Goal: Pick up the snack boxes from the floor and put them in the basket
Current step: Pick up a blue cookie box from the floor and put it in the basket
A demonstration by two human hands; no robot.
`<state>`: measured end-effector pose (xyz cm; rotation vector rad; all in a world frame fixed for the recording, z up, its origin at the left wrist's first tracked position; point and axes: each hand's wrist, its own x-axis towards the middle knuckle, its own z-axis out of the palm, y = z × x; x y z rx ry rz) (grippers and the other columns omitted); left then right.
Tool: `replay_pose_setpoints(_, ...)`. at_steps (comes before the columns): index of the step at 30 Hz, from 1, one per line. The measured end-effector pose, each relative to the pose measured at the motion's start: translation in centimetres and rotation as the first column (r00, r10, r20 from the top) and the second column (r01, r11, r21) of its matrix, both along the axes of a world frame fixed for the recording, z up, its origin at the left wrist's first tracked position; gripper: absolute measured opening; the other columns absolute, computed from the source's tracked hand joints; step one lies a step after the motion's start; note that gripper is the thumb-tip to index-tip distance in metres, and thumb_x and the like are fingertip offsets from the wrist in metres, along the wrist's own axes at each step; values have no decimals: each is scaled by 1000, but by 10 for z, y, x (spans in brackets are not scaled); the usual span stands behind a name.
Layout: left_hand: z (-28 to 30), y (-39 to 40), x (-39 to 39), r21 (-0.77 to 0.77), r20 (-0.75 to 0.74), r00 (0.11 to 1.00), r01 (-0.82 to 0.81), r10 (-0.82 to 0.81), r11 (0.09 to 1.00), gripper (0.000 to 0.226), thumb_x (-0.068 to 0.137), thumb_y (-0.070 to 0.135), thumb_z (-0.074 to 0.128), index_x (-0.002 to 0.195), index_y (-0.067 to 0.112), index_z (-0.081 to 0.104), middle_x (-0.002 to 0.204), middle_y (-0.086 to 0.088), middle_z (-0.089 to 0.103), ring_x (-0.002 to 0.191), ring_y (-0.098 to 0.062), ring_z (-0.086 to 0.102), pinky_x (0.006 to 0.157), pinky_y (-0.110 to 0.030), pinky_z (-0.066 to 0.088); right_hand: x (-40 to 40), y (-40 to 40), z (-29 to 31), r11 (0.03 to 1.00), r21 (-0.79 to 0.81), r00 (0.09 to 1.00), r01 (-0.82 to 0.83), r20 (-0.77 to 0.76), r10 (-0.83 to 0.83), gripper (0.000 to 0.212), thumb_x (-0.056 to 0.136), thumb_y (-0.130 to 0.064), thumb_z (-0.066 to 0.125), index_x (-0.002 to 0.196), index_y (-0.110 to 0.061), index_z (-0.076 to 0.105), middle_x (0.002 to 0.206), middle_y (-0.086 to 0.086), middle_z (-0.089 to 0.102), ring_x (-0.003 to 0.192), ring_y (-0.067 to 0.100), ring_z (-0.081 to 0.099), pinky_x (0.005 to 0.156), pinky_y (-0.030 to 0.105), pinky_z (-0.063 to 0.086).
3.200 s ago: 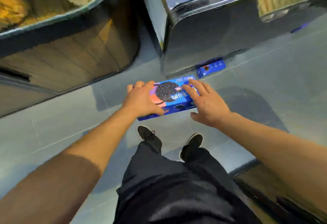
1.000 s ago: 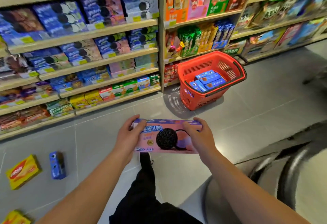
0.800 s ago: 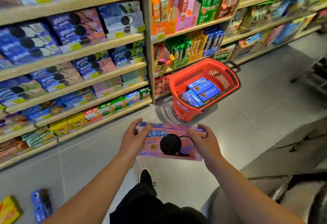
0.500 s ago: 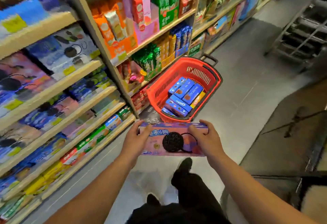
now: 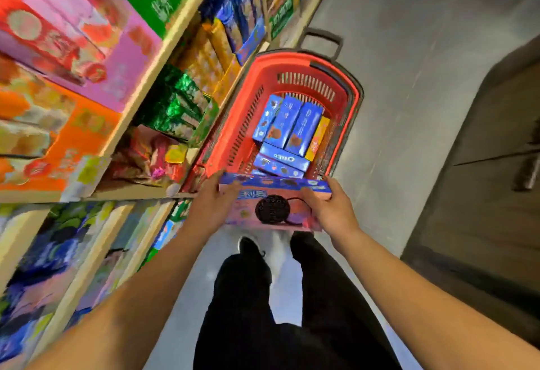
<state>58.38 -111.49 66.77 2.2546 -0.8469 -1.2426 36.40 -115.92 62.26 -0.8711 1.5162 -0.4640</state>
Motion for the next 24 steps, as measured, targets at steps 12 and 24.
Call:
replay_pose_setpoints(12, -236, -125, 86, 198, -154, 971, 213, -184, 957, 54, 84, 9, 70, 131, 15, 44, 93, 10, 64, 62, 15, 59, 64, -5, 48, 78, -64, -217, 952, 224, 970, 209, -170, -173, 56, 74, -37, 79, 121, -34, 48, 87, -13, 70, 64, -7, 64, 69, 14, 53)
replay_pose_setpoints(24, -431, -109, 77, 225, -143, 974, 207, -178, 952, 74, 53, 17, 80, 121, 24, 52, 98, 11, 65, 81, 1, 64, 80, -18, 52, 98, -34, -388, 909, 241, 911, 340, -324, -255, 64, 65, -9, 81, 122, -16, 54, 110, 3, 68, 91, 14, 66, 85, 36, 56)
